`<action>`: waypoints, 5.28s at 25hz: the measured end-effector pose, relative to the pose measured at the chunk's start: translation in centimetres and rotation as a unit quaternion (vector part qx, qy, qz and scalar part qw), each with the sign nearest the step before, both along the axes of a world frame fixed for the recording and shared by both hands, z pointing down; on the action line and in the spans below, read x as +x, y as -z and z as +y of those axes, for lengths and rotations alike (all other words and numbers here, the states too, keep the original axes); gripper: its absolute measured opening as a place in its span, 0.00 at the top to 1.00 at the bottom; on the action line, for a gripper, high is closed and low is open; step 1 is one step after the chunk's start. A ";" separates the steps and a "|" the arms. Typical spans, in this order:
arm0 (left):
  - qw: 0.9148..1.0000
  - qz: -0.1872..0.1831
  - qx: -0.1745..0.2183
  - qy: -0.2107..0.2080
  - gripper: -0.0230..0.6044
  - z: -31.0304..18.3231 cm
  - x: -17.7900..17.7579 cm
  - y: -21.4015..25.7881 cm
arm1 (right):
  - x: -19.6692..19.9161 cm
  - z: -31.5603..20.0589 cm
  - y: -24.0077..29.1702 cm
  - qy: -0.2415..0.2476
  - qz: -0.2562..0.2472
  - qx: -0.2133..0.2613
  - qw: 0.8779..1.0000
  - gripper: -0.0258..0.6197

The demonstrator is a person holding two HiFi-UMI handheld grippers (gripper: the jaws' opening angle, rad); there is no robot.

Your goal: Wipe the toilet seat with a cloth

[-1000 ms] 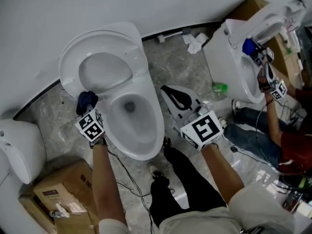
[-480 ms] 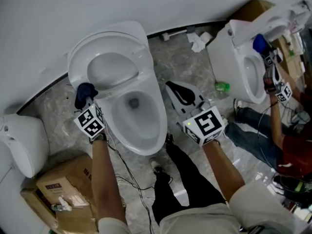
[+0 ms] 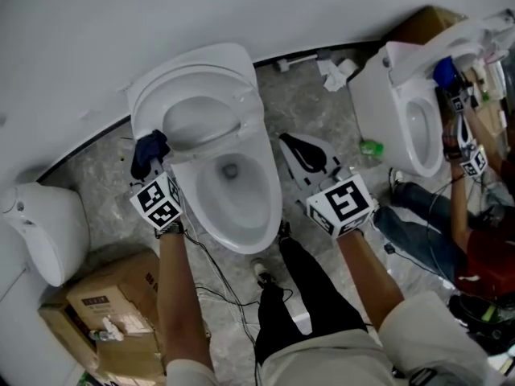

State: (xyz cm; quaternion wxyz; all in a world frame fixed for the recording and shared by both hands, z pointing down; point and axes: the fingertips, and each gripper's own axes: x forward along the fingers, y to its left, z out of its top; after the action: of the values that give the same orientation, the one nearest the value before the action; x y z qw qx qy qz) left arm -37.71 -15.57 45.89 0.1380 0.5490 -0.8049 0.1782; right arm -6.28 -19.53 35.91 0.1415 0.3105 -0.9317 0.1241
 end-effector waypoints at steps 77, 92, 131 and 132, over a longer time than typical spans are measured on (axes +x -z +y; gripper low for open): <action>0.983 0.098 -0.009 -0.153 0.90 -12.4 25.8 -9.3 | 15.3 -3.6 -6.3 -0.092 0.022 -0.045 0.994 0.91; 0.979 0.152 -0.053 -0.123 0.90 -10.5 27.0 -15.1 | 17.7 -3.1 -8.7 -0.104 0.040 -0.062 0.992 0.91; 0.945 0.297 -0.094 0.102 0.89 -2.1 18.6 -26.0 | 11.7 -2.4 -13.1 -0.055 0.040 -0.075 0.995 0.91; 0.945 0.294 -0.098 0.106 0.89 -1.6 18.3 -26.0 | 11.4 -2.5 -12.7 -0.051 0.039 -0.069 0.996 0.91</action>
State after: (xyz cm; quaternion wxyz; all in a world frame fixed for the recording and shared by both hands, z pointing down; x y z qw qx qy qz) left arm -19.44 -17.17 71.86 0.4397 0.4721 -0.7607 0.0717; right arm 5.09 -22.07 48.65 0.1922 0.3513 -0.8978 0.1833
